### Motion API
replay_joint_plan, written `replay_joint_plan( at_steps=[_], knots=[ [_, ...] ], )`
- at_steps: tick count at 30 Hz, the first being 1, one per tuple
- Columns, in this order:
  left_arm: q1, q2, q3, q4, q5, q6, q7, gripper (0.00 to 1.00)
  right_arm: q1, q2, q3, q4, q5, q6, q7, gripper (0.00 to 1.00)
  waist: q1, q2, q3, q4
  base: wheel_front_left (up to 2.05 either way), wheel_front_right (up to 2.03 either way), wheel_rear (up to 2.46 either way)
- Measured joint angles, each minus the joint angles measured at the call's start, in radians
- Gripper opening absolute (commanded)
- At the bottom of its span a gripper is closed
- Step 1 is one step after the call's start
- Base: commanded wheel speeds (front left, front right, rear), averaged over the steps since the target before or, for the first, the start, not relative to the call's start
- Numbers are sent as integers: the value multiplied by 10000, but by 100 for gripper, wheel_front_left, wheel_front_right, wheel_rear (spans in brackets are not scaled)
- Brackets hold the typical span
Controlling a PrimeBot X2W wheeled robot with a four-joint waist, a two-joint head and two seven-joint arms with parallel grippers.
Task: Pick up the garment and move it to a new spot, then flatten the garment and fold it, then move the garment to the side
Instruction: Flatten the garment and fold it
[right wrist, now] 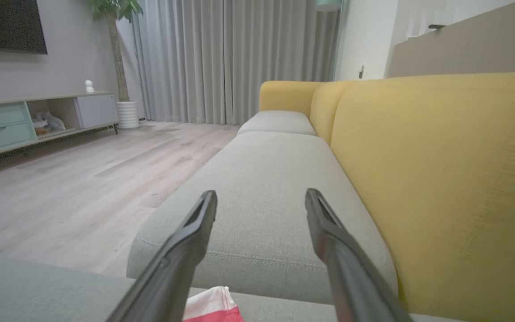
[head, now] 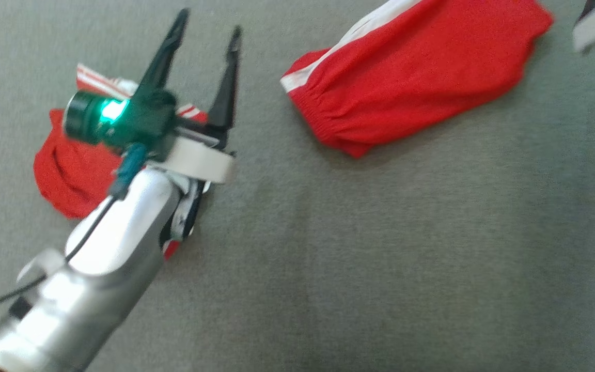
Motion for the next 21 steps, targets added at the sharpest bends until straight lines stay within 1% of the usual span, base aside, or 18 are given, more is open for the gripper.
replay_joint_plan(
  at_steps=[2,4,7,9,11,12,15,18,21],
  knots=[
    [492,58,384,-213,-255,130,-84,100,982,123,-339,-872,23,0,-27,100,0,0,-300,-163,0,0,0],
    [1080,92,623,-366,-357,138,-96,100,2054,374,-723,-1676,21,0,-27,100,0,0,-601,-326,0,0,0],
    [2113,94,1041,-560,-433,228,-130,100,3676,1009,-1158,-2658,-25,0,-27,100,-1,0,-1055,-558,0,0,0],
    [2773,123,1210,-575,-228,324,-132,100,4677,1490,-1429,-3147,-84,0,-27,100,0,0,-1346,-709,0,0,0],
    [3453,61,1494,-606,-205,326,-144,100,5576,1755,-1469,-3336,-548,0,-27,100,0,0,-1609,-861,0,0,0],
    [3453,61,1494,-606,-205,326,-144,100,5576,1755,-1469,-3336,-548,0,-27,100,0,0,-1609,-861,0,0,0],
    [4463,-144,1889,-606,-35,272,-144,100,6764,2276,-1850,-3593,-769,0,-27,100,1,0,-1960,-1086,0,0,0],
    [5269,-485,2274,-610,203,25,-144,100,7576,2644,-2015,-4002,-997,0,-27,100,0,0,-2187,-1290,0,0,0],
    [5659,-750,2686,-619,610,-171,-144,100,7991,2836,-2213,-4353,-1051,0,-27,100,1,0,-2264,-1406,0,0,0]
  ],
)
